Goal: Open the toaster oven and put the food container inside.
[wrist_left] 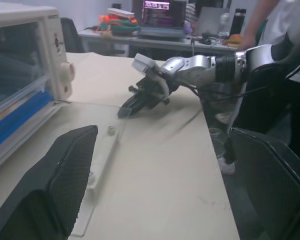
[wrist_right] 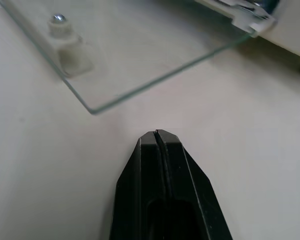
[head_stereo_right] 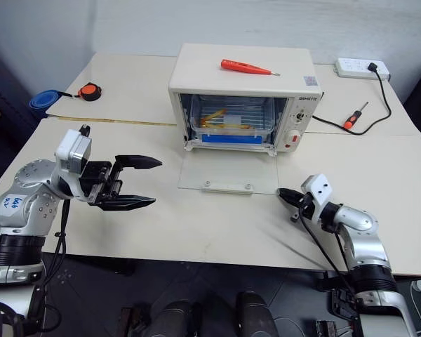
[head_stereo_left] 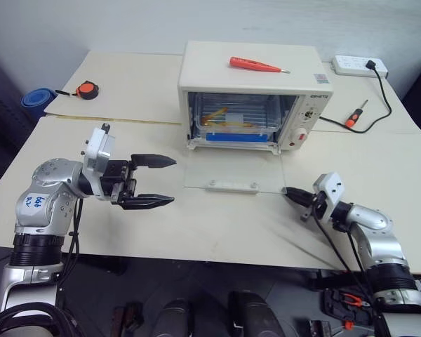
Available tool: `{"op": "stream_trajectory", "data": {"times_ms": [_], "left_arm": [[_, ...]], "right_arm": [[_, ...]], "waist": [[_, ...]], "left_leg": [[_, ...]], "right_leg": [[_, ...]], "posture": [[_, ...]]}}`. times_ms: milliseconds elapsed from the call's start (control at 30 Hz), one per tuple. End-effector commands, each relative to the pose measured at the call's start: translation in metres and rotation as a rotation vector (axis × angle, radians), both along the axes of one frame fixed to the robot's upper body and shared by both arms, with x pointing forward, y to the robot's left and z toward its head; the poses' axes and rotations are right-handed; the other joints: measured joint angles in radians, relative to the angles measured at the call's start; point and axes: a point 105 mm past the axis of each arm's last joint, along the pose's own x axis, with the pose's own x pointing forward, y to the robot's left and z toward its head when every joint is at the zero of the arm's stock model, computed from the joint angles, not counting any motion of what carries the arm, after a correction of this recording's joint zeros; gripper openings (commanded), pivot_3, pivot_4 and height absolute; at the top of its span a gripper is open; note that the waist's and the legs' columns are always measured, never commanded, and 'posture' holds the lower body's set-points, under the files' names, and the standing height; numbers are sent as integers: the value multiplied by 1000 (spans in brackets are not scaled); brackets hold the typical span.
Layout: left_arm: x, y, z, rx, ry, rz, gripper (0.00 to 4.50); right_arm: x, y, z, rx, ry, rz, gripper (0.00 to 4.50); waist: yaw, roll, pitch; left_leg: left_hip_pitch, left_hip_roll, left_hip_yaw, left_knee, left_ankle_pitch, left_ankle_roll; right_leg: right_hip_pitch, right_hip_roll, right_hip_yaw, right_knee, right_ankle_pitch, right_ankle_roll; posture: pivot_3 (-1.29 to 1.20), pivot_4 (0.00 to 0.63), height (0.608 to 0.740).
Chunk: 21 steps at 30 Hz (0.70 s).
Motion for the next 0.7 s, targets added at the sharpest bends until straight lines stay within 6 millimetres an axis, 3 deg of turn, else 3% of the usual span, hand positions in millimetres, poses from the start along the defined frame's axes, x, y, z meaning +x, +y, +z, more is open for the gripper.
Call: {"op": "stream_trajectory", "data": {"times_ms": [33,200,367,433,533,700], "left_arm": [[-1,9,3,-30,-14,50,4469],[17,37,1,-124,-28,258,4469],[24,62,-25,-65,-38,454,4469],[21,71,-38,-16,-49,503,4469],[20,82,-56,115,-106,589,4500],[2,92,-72,202,-132,611,4500]], "right_arm": [[2,12,40,121,-155,56,0],[1,18,82,230,-337,77,0],[0,11,119,413,-388,43,0],[-5,10,126,419,-374,64,0],[-30,17,105,165,-334,209,571],[-68,3,56,-161,-252,370,2175]], "waist": [[-3,0,0],[0,1,0],[0,1,0],[0,1,0],[14,1,1],[25,1,1]], "left_leg": [[0,0,0,0,0,0],[0,0,0,0,0,0],[-1,0,-1,-1,0,0],[-1,0,-1,-1,0,0],[-2,0,-1,-2,-1,1],[-1,0,0,-2,-3,4]], "right_leg": [[0,0,0,0,0,0],[-1,0,0,4,0,0],[-1,0,0,4,0,0],[-1,-1,-1,3,0,0],[-1,-1,-1,1,0,0],[0,-2,0,-4,0,0]], "posture": [[0,150,740],[0,150,740],[0,150,740],[0,150,740],[0,150,740],[0,150,740]]}}
